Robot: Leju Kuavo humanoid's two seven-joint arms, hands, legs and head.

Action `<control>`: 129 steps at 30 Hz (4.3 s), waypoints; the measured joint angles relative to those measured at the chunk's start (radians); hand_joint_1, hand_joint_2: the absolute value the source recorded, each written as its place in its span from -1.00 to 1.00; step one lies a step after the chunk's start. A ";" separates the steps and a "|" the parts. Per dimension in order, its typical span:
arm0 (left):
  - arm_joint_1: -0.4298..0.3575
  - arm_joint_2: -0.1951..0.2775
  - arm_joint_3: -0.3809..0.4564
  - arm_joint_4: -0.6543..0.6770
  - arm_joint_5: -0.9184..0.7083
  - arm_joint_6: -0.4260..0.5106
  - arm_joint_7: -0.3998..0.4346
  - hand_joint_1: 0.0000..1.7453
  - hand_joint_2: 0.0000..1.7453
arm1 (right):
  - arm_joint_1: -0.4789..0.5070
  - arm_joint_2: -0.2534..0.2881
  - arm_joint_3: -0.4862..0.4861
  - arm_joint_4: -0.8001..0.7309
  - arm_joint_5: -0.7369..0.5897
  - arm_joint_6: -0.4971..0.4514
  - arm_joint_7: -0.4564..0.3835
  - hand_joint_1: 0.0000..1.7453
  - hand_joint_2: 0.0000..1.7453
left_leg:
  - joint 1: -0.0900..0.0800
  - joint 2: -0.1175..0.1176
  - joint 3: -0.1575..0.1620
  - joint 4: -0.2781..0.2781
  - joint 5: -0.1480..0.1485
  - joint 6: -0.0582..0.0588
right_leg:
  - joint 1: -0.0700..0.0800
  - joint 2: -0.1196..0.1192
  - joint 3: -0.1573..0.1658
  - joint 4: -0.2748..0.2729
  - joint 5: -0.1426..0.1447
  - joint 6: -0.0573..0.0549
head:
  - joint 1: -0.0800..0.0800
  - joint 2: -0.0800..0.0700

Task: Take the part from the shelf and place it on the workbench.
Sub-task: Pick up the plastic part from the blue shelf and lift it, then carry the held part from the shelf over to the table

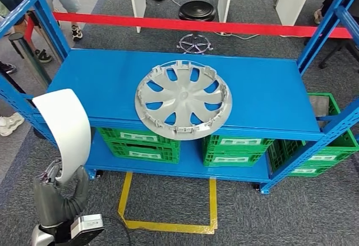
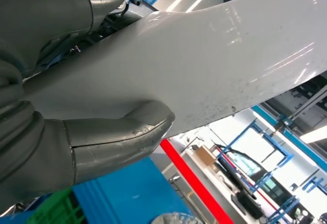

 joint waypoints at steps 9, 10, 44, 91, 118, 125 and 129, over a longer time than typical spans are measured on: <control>0.002 -0.001 -0.002 0.001 0.012 0.001 -0.011 1.00 1.00 | -0.002 -0.001 0.016 0.001 -0.006 0.008 -0.004 -1.00 1.00 | 0.014 -0.011 -0.057 0.166 -0.150 -0.058 | 0.000 -0.011 0.000 -0.117 0.044 -0.050 | -0.007 0.000; 0.002 -0.001 -0.002 0.001 0.013 0.001 -0.012 1.00 1.00 | -0.001 -0.001 0.017 0.001 -0.007 0.008 -0.004 -1.00 1.00 | 0.018 -0.011 -0.062 0.225 -0.184 -0.064 | 0.000 -0.012 -0.013 -0.115 0.056 -0.049 | -0.008 0.000; -0.021 0.011 -0.013 0.038 0.022 0.003 0.026 1.00 1.00 | -0.009 -0.003 0.058 0.004 -0.024 0.028 -0.011 -1.00 1.00 | 0.021 -0.014 -0.010 0.238 -0.115 -0.056 | 0.013 -0.016 -0.013 -0.121 0.061 -0.051 | -0.006 0.000; -0.043 0.036 -0.038 0.087 0.098 -0.003 0.051 1.00 1.00 | -0.005 0.001 0.099 0.006 -0.088 0.002 -0.013 -1.00 1.00 | 0.008 -0.009 -0.002 0.007 -0.013 0.008 | 0.015 -0.006 -0.103 0.148 -0.037 -0.011 | -0.004 0.000; -0.049 0.042 -0.041 0.092 0.090 -0.018 0.054 1.00 1.00 | -0.011 0.002 0.127 0.006 -0.109 0.009 -0.015 -1.00 1.00 | 0.017 0.005 0.092 -0.028 -0.060 0.004 | 0.010 -0.004 -0.175 0.131 -0.034 0.002 | -0.001 0.000; -0.049 0.043 -0.041 0.093 0.095 -0.020 0.052 1.00 1.00 | -0.015 0.001 0.134 0.006 -0.112 0.009 -0.015 -1.00 1.00 | 0.010 0.041 0.064 -0.010 -0.046 -0.013 | 0.013 -0.052 0.004 -0.097 0.040 -0.009 | -0.001 0.000; -0.049 0.043 -0.042 0.093 0.095 -0.020 0.052 1.00 1.00 | -0.012 0.001 0.138 0.006 -0.112 0.009 -0.015 -1.00 1.00 | 0.010 0.050 0.056 0.003 -0.052 -0.034 | 0.014 -0.034 -0.003 -0.111 0.050 -0.036 | -0.001 0.000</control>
